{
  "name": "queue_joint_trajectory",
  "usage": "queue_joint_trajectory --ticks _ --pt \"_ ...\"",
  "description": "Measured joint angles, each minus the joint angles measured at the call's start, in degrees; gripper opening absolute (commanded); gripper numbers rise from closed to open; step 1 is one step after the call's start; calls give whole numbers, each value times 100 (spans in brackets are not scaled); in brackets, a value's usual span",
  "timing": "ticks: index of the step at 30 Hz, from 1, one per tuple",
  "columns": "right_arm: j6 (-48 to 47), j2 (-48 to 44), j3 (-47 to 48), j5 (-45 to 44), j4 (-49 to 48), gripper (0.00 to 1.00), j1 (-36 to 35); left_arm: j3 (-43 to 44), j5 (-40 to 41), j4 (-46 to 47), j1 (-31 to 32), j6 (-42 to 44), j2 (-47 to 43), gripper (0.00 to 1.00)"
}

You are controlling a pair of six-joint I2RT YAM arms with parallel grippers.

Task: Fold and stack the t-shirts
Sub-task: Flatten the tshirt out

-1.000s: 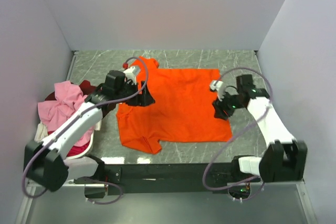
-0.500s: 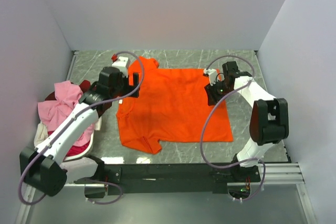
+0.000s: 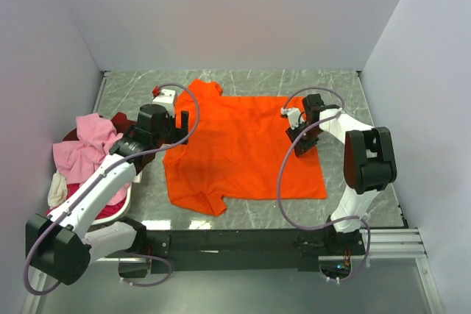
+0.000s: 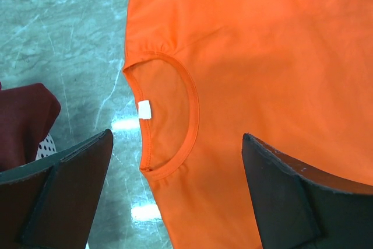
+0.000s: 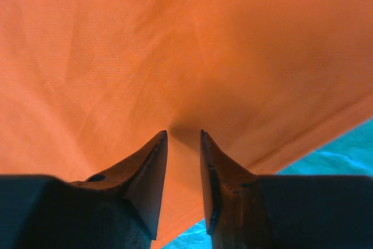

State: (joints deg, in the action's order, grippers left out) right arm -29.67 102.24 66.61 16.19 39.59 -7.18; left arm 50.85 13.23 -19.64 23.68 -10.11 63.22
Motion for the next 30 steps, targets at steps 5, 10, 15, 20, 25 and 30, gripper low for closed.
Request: queue_joint_trajectory --ticks 5,10,15,20,25,30 --pt "-72 177 -52 -251 125 26 -107 -2 15 22 -4 0 -96 97" --pt "-245 164 -83 -459 273 24 -120 0 15 35 -4 -2 -118 97" --pt "-457 -98 -426 -723 380 24 -120 -2 13 35 -4 -2 -120 97" --pt "-651 -476 -918 -1064 540 24 -120 -2 11 37 -4 -2 -120 97" --pt "-809 -776 -1311 -1287 684 24 -55 -2 -2 44 -4 -4 -120 97" --pt "-944 -970 -1539 -1355 815 26 227 0 -433 133 -142 -28 -103 96"
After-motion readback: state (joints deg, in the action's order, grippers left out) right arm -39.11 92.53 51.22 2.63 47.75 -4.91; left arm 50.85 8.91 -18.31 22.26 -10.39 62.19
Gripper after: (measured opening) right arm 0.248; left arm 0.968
